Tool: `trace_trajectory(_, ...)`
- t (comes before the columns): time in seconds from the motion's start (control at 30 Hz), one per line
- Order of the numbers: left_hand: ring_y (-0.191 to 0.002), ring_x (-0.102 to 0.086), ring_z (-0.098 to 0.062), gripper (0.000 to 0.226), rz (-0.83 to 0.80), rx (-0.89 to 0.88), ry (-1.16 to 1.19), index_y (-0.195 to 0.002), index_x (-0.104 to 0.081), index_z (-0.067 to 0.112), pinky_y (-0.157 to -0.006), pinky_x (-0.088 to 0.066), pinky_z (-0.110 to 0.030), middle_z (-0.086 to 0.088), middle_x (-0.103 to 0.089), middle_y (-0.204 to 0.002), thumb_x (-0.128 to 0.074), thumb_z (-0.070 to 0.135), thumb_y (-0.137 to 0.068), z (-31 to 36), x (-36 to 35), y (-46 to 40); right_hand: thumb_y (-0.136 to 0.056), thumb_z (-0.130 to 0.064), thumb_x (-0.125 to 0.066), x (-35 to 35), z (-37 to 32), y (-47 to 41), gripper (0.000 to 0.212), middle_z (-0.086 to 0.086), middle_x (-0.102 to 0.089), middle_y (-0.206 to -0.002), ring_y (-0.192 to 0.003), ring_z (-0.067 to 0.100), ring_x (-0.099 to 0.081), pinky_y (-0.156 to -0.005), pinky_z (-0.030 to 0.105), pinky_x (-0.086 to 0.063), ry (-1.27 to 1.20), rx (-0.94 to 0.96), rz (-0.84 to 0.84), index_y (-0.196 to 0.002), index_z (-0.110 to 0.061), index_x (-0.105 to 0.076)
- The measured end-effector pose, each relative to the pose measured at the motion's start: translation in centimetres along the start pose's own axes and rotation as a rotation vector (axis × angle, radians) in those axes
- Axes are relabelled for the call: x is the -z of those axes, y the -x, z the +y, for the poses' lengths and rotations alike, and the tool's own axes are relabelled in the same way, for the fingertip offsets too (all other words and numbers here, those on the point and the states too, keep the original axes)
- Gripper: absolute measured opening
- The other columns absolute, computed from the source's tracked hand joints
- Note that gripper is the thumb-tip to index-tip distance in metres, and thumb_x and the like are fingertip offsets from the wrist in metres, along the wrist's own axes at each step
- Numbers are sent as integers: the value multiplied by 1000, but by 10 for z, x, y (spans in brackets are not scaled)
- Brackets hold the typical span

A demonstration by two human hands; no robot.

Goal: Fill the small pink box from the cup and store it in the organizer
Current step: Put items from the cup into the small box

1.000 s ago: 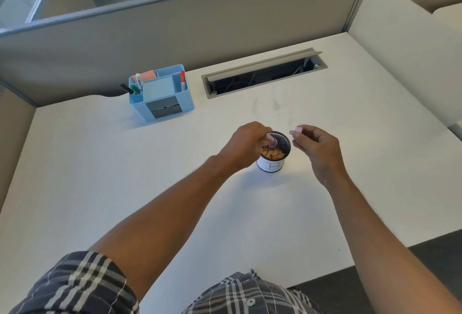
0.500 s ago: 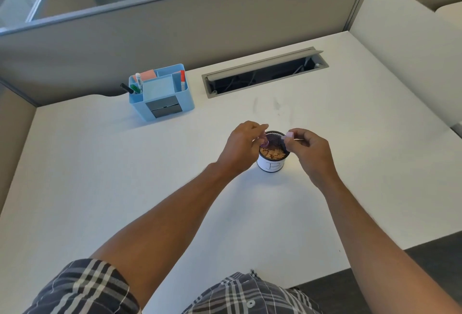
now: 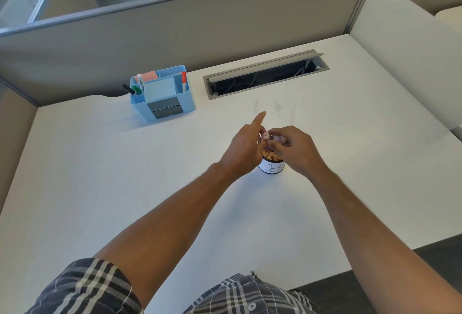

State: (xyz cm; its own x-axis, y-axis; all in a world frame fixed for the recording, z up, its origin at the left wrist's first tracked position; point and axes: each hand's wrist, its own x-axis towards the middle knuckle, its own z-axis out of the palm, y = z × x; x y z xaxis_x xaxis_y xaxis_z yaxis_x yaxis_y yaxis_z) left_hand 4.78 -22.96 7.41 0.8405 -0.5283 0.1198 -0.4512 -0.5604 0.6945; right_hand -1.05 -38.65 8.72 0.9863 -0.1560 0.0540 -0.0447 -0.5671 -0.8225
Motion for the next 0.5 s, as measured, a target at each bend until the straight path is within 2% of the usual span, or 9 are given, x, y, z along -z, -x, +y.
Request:
trace_trajectory(0.1,-103,-52,-14,77,-4,-20,-9,-153,-21,23,-88,-43,-24,-4,-62,-123,-65,7,-92,-3,0,0,-91,-24,-75,-2,2,0,17,-4,-70,-98,-91,9,-66,-80,23,-52,3,35,11,-108,-24,-75)
trace_trajectory(0.2,-106,-55,-17,76,-2,-37,7,-152,-20,27,-90,-44,-24,-5,-62,-124,-64,8,-93,-3,-4,1,-92,-25,-74,-4,2,0,13,-8,-69,-91,-87,-4,-64,-76,23,-56,16,63,65,-105,-21,-74)
trace_trajectory(0.37,-103,-53,-11,69,37,-2,42,-151,-24,25,-88,-41,-21,0,-64,-123,-64,16,-96,-1,-6,0,-98,-20,-67,-2,1,3,11,-6,-68,-89,-85,13,-69,-76,40,-61,2,120,79,-106,-17,-72)
trace_trajectory(0.43,-106,-54,-15,69,34,-14,34,-152,-23,23,-89,-41,-23,-3,-64,-126,-64,16,-96,0,-6,0,-98,-15,-64,1,0,5,20,-1,-68,-95,-89,16,-68,-80,40,-60,24,174,76,-116,-18,-72)
trace_trajectory(0.5,-109,-55,-18,70,17,-53,24,-153,-22,20,-91,-43,-25,-7,-64,-125,-62,12,-96,1,-4,0,-100,-10,-62,3,-1,6,29,7,-67,-102,-94,20,-67,-84,31,-56,73,213,4,-127,-19,-70)
